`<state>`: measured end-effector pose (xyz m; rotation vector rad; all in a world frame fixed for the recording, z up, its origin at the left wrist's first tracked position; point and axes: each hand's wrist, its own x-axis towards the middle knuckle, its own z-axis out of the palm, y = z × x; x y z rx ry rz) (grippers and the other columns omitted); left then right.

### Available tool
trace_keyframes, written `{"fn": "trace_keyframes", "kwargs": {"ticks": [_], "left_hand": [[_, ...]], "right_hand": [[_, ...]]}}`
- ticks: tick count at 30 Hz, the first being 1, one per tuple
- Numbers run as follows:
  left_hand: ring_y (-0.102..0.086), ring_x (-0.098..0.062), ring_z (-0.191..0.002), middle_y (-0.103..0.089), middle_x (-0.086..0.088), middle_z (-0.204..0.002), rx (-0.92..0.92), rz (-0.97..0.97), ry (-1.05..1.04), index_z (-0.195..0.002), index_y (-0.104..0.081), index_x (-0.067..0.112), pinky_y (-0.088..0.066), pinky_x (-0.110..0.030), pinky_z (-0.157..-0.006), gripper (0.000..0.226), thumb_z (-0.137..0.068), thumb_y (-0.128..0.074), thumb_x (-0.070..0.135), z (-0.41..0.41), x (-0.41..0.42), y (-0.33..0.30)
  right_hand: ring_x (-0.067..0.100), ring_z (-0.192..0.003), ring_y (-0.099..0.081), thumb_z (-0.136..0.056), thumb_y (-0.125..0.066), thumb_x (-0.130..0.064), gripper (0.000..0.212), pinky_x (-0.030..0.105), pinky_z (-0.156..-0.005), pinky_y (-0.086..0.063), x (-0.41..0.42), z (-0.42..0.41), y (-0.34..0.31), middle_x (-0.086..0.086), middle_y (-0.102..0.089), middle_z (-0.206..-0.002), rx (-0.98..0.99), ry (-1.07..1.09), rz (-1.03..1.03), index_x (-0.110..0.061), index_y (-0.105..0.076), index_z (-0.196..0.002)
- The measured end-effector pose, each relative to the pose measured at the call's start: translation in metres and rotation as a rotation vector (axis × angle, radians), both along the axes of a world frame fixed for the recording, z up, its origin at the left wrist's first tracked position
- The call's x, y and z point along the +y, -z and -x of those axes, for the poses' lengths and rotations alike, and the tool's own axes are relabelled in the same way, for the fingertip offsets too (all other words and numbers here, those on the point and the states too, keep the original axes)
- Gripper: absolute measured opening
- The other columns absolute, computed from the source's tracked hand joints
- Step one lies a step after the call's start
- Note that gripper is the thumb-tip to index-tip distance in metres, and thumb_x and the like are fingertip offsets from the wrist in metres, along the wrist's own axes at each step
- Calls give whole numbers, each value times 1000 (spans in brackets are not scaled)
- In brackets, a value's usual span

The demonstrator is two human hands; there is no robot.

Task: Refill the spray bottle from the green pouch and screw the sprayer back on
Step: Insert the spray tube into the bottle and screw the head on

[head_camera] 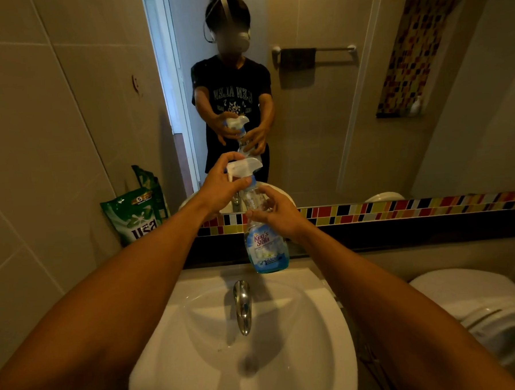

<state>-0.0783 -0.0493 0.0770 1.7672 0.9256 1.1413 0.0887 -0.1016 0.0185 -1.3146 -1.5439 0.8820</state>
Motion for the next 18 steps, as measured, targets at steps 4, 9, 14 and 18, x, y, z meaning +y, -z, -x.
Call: {"fn": "trace_keyframes", "kwargs": {"ticks": [4, 9, 14, 18], "left_hand": [[-59, -15, -99, -51, -3, -123, -4, 43, 36, -137, -45, 20, -54, -14, -63, 54, -90, -69, 5, 3, 1, -1], [-62, -16, -102, -53, -3, -125, -38, -28, 8, -135, -44, 17, -57, -22, -72, 58, -87, -75, 11, 2, 0, 3], [-60, -19, -104, -53, -3, -123, 3, 22, 13, -134, -47, 22, -55, -18, -65, 55, -88, -71, 4, 8, 6, 1], [-61, -15, -100, -53, 0, -121, -32, 38, 25, -137, -44, 19, -55, -15, -64, 57, -88, -73, 9, 9, 3, 0]], "right_hand": [[27, -111, -67, -85, -83, -31, 64, 53, -94, -60, 1, 3, 1, 5, -68, -126, -3, 9, -11, -26, -55, -142], [27, -111, -67, -90, -80, -21, 56, 49, -94, -61, 2, 6, -2, 2, -69, -120, 15, -23, 8, -24, -55, -140], [27, -110, -68, -83, -84, -34, 69, 53, -93, -61, 2, 9, -1, 7, -68, -124, 20, 14, 30, -27, -52, -144], [26, -111, -67, -89, -80, -25, 55, 49, -94, -61, 2, 10, -3, -1, -67, -120, 4, -7, 18, -27, -54, -138]]}}
